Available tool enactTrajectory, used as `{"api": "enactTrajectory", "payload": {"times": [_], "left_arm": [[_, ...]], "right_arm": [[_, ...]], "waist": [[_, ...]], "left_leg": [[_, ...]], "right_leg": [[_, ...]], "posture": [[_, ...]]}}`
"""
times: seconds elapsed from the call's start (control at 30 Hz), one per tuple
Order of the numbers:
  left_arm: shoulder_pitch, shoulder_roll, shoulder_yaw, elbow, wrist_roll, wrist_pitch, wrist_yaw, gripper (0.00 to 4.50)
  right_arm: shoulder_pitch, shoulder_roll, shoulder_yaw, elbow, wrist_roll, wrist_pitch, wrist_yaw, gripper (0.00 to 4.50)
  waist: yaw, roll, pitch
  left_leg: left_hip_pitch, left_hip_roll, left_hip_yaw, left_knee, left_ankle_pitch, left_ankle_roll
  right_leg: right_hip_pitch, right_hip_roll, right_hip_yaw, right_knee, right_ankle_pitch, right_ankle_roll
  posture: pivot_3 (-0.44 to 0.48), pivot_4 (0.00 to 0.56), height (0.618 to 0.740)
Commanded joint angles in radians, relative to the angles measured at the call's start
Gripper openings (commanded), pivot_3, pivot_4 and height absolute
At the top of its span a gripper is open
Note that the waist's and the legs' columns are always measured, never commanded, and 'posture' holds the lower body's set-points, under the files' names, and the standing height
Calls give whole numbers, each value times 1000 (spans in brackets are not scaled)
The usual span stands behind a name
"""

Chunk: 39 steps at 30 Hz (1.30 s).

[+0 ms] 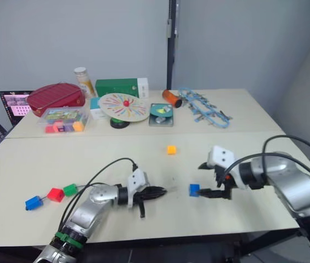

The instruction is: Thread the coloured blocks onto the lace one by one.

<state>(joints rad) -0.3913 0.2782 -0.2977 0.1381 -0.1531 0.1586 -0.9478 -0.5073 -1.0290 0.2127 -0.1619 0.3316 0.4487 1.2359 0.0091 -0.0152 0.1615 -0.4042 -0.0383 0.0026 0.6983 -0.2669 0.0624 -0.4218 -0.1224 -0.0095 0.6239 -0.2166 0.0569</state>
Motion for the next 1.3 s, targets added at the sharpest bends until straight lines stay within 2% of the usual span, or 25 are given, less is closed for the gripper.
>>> {"api": "enactTrajectory", "payload": {"times": [0.03,0.17,0.37,0.4,0.67,0.87,1.3], "left_arm": [[2,-3,-17,-46,15,1,16,0],[9,-5,-25,-55,25,3,29,0],[9,-1,-24,-58,32,2,40,0],[9,0,-24,-58,32,2,40,0],[-13,-4,-42,-34,44,3,34,0],[-43,-20,-72,-2,50,0,9,0],[-85,-40,-89,50,52,-33,-31,0]], "right_arm": [[-83,43,72,114,-101,-107,69,4453],[-128,107,116,238,-174,-169,90,4453],[-126,167,139,319,-236,-189,89,4453],[-125,178,132,325,-233,-175,86,3933],[-100,174,112,277,-225,-160,121,1216],[-72,184,101,207,-206,-132,134,1194],[-68,187,106,228,-241,-160,126,1194]], "waist": [[1,0,0],[4,0,0],[4,0,0],[3,0,0],[5,0,0],[3,0,0],[5,0,0]], "left_leg": [[0,0,0,0,0,0],[0,0,0,0,0,0],[-1,-1,-1,0,0,-1],[-1,-1,-1,0,0,-1],[-1,-1,-1,0,0,-1],[-1,-2,-1,0,0,-1],[-1,-2,-2,0,0,-1]], "right_leg": [[0,0,0,0,0,0],[-1,-1,0,1,0,0],[-2,-2,0,1,0,0],[-2,-2,0,1,0,0],[-2,-2,0,1,0,0],[-2,-2,0,1,0,0],[-1,-2,-1,2,0,0]], "posture": [[0,150,740],[0,150,740],[0,150,740],[0,150,740],[0,150,740],[0,150,740],[0,150,740]]}}
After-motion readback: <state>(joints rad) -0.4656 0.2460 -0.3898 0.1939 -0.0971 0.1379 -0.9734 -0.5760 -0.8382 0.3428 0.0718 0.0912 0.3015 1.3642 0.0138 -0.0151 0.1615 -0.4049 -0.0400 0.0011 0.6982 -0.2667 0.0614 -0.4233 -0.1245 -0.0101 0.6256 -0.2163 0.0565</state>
